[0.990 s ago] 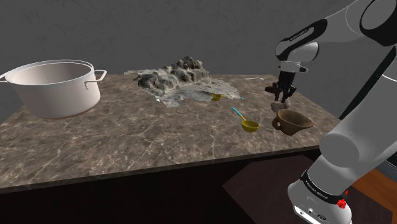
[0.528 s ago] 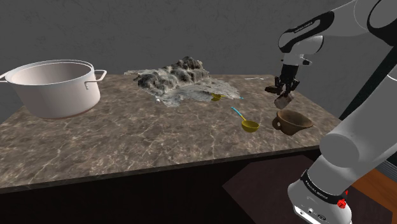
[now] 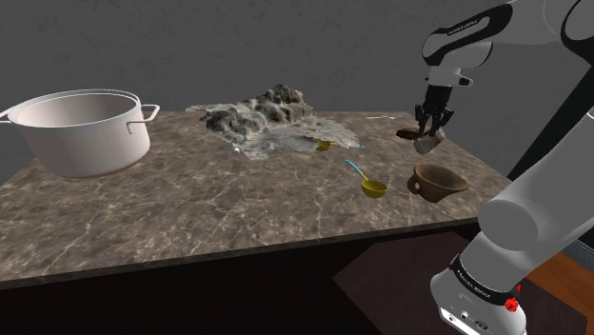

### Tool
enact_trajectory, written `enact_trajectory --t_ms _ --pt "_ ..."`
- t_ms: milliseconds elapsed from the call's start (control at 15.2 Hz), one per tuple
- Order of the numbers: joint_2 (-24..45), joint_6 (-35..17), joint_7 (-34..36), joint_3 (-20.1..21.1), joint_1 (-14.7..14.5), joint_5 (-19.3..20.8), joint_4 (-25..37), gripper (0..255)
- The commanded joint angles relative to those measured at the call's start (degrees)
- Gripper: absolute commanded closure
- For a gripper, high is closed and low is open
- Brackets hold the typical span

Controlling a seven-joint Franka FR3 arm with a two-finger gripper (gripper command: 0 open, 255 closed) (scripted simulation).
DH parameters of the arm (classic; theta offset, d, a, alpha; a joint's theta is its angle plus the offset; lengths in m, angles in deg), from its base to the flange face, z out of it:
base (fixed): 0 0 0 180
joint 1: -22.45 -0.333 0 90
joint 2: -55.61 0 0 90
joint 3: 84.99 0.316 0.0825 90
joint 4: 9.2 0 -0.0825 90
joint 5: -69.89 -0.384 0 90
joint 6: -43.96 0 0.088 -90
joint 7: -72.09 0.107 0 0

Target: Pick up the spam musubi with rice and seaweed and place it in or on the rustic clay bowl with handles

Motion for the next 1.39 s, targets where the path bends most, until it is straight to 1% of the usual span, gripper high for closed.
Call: enact_trajectory --t_ms 0,66,462,858,924,1320 --pt "-0.28 1.85 -0.03 -0.01 0.02 0.09 1.58 255" --pt "-0.43 2.45 0.01 0.01 0.01 0.13 2.04 255" --pt "-15.14 2.48 3.24 1.25 0.74 4.55 -11.98 255" --pt "-30.31 5.73 5.62 3.20 3.03 7.68 -23.75 255" --pt "-30.84 5.90 5.67 3.29 3.15 7.75 -24.12 255" --pt "-29.63 0.90 5.61 2.52 3.28 8.21 -27.91 255"
